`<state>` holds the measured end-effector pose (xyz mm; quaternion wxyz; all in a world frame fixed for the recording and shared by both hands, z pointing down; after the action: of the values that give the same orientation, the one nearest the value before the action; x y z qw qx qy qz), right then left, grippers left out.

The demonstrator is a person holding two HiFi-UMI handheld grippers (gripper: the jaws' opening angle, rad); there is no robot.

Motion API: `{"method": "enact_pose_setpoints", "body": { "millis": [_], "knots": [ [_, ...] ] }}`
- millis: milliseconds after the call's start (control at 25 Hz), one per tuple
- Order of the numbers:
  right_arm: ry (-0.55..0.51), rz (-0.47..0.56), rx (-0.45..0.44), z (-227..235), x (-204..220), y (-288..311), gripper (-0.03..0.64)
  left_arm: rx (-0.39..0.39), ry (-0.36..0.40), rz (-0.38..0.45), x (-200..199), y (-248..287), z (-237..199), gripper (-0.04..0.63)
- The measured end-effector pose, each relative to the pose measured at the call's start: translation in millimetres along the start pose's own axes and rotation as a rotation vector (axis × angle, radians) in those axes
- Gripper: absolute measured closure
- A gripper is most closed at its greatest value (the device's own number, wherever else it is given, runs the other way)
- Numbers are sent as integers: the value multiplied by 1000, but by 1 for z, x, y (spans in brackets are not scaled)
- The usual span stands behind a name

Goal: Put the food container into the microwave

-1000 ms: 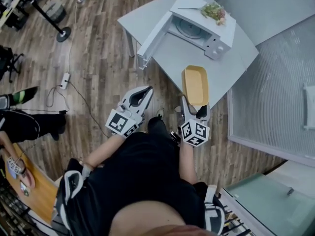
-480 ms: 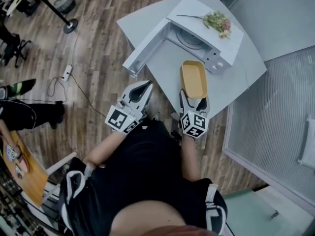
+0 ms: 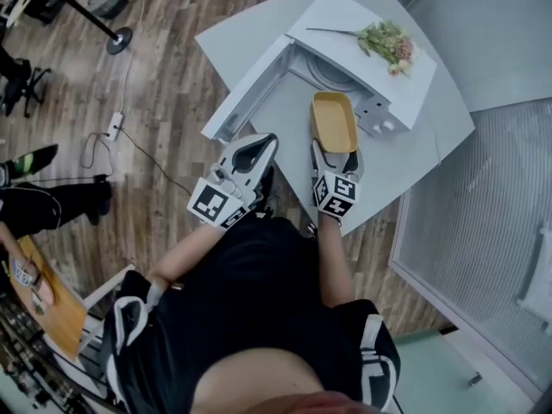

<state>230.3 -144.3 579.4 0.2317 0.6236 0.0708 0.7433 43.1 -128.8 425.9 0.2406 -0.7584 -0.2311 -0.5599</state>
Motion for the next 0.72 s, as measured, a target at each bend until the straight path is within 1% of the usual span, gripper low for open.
{"method": "enact_pose_setpoints", "body": {
  "millis": [240, 400, 640, 720],
  "knots": [
    [-4, -42, 42, 35, 6, 78, 133, 32, -13, -15, 7, 45, -18, 571],
    [-1, -73, 71, 59, 8, 125, 133, 30, -16, -30, 12, 70, -33, 571],
    [-44, -92, 108, 92, 12, 180, 133, 36, -39, -26, 18, 95, -47, 571],
    [-44, -97, 118, 99, 13, 194, 133, 34, -45, -31, 20, 101, -51, 571]
  ]
}}
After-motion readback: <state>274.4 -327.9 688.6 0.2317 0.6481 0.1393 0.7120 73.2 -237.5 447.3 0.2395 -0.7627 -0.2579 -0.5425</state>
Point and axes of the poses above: the fingertips, and each gripper's own axes: y forward along the fingers, z to its right, x out of its underside, the point moved 2 cm from there along -y, backward along the fingers, and after that the axes turned 11 degrees about -x, right-handed, at the moved point
